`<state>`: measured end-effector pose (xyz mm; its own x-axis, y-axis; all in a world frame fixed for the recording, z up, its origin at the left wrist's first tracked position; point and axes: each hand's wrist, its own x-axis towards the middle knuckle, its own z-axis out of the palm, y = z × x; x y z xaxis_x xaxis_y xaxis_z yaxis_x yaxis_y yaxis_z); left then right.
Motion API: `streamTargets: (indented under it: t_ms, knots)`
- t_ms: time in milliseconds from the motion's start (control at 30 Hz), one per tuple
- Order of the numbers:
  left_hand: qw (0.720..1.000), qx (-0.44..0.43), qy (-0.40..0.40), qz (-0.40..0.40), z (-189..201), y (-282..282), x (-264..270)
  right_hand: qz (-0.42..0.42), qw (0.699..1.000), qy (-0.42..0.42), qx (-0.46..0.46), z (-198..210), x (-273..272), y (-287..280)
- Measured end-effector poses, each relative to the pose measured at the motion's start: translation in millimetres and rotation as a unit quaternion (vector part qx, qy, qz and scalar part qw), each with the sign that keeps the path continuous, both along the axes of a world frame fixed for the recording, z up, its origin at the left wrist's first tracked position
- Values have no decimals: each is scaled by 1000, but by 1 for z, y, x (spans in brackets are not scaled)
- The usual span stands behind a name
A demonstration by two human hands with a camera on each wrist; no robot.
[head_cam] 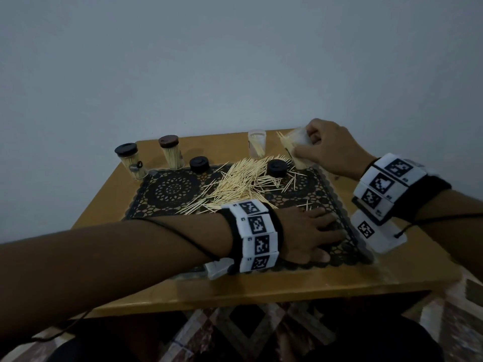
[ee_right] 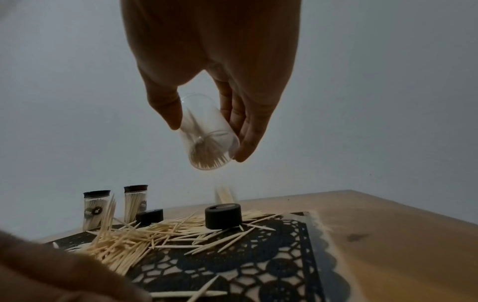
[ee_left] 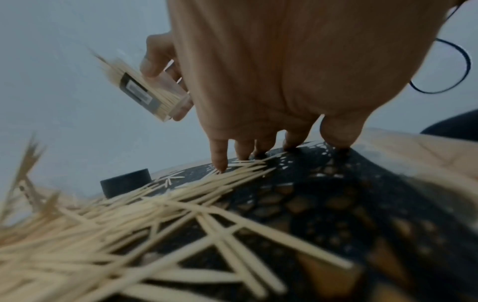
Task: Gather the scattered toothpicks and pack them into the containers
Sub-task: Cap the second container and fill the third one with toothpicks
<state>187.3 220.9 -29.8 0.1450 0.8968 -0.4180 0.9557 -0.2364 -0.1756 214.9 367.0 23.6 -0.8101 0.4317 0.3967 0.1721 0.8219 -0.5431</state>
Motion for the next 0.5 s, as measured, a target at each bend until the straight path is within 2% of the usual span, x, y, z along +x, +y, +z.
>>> streamTargets:
  t_ms: [133,267,500]
  knots:
    - [999,-15,50,-14,4,-8,-12,-3,1000,0,2,0,1,1]
    - [994,5,109,11,11,-29,-30,1,1000,14,-4,-3,2,-5]
    - [990,30,113,73,20,-60,-62,25,1000,7,-17,-4,1,-9]
